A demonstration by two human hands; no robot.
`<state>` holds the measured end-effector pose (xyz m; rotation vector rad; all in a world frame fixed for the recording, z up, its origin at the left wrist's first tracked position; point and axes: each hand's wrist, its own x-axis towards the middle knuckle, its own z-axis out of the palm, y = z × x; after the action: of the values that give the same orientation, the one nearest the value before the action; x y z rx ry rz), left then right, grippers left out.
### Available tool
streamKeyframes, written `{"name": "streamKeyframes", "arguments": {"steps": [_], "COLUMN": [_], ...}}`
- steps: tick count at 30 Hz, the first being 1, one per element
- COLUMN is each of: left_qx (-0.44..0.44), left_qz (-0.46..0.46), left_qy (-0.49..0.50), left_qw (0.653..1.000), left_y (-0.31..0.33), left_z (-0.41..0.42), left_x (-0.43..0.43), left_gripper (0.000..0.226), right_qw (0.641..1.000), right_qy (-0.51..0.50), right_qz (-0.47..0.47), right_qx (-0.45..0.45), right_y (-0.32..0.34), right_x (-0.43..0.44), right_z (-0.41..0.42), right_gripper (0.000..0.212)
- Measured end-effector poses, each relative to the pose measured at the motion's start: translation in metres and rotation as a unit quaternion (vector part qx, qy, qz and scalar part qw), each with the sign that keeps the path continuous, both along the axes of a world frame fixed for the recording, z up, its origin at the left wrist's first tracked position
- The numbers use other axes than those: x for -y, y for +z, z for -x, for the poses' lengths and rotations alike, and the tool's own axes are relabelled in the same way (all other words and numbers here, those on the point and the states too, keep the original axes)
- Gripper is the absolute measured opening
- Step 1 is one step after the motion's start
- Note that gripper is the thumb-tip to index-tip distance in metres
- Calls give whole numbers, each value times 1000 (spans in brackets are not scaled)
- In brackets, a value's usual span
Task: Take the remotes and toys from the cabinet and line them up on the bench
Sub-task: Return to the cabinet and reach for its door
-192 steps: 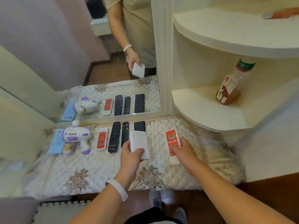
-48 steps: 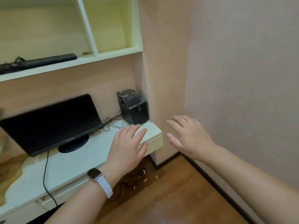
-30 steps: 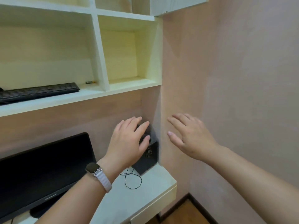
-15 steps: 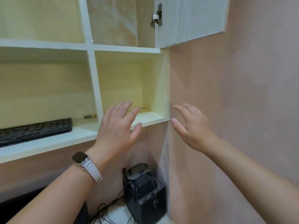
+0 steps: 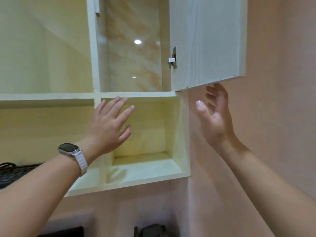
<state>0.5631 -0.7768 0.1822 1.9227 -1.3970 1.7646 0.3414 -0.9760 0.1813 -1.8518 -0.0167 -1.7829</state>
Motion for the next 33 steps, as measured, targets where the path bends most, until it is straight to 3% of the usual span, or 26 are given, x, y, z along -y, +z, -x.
{"name": "streamKeyframes", "arguments": {"steps": [5, 14, 22, 28, 33], "left_qx": [44, 80, 74, 75, 87], "left_qz": [-36, -22, 5, 17, 38], "left_qy": [56, 45, -10, -26, -71], "left_qw": [997, 996, 997, 997, 993], "left_y": [5, 5, 3, 2, 2], "left_z": [-16, -30, -35, -36, -41], "left_x": [-4, -2, -1, 0, 5], "left_gripper": [57, 57, 52, 50, 45], "right_qw": [995, 981, 956, 945, 913], "right_qy": [48, 62, -107, -179, -291], "right_qz": [72, 150, 264, 265, 287], "right_qx": [55, 107, 64, 67, -9], "right_y": [14, 20, 23, 25, 28], "right_x": [-3, -3, -18, -23, -20], "right_z": [-9, -48, -99, -125, -147], "right_gripper": [44, 53, 70, 68, 73]}}
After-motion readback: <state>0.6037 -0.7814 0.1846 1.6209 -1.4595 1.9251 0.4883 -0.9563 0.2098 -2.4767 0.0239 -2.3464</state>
